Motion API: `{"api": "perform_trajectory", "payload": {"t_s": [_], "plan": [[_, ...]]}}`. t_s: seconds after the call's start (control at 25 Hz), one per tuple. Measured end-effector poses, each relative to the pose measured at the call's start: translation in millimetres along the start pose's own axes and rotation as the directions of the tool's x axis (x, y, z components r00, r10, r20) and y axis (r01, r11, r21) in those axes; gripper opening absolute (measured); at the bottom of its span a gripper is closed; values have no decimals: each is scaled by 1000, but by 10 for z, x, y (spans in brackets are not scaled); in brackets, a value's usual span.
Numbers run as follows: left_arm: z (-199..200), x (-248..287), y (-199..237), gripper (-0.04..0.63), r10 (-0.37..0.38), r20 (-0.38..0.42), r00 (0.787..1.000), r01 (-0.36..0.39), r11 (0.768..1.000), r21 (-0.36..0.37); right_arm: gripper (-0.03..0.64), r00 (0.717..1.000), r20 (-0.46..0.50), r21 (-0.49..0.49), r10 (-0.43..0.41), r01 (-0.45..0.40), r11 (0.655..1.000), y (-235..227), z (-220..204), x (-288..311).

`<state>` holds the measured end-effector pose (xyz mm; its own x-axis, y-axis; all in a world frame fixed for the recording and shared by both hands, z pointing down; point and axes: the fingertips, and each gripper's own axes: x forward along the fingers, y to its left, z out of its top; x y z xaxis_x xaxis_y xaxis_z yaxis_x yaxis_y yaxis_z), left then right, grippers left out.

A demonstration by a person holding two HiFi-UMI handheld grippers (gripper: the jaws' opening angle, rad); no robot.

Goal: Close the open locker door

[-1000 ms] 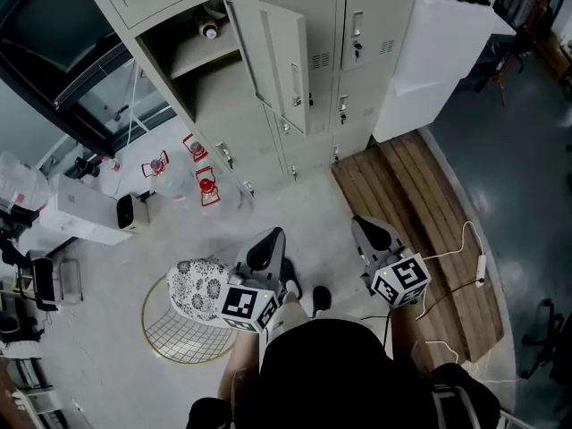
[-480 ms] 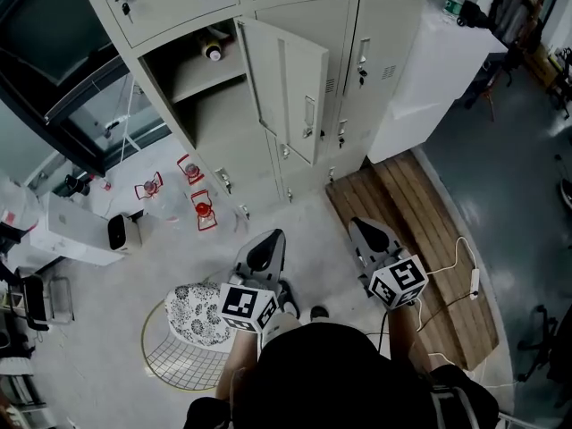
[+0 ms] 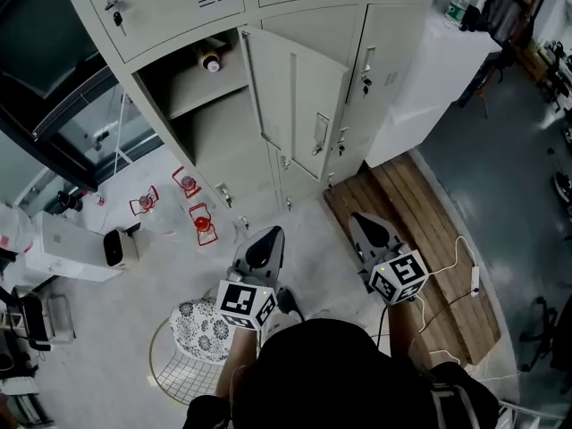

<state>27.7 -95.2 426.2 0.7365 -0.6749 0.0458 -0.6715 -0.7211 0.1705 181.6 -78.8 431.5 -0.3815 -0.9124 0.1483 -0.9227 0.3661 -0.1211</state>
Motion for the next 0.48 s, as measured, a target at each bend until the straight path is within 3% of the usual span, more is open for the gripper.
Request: {"api": "perform_trajectory", "payload": {"t_s": [0.48], "plan": [[-178,120,324,17,-116,-69,991,114,993,-34,5,993,4,19,-120,120,993,53,-104,371]]}}
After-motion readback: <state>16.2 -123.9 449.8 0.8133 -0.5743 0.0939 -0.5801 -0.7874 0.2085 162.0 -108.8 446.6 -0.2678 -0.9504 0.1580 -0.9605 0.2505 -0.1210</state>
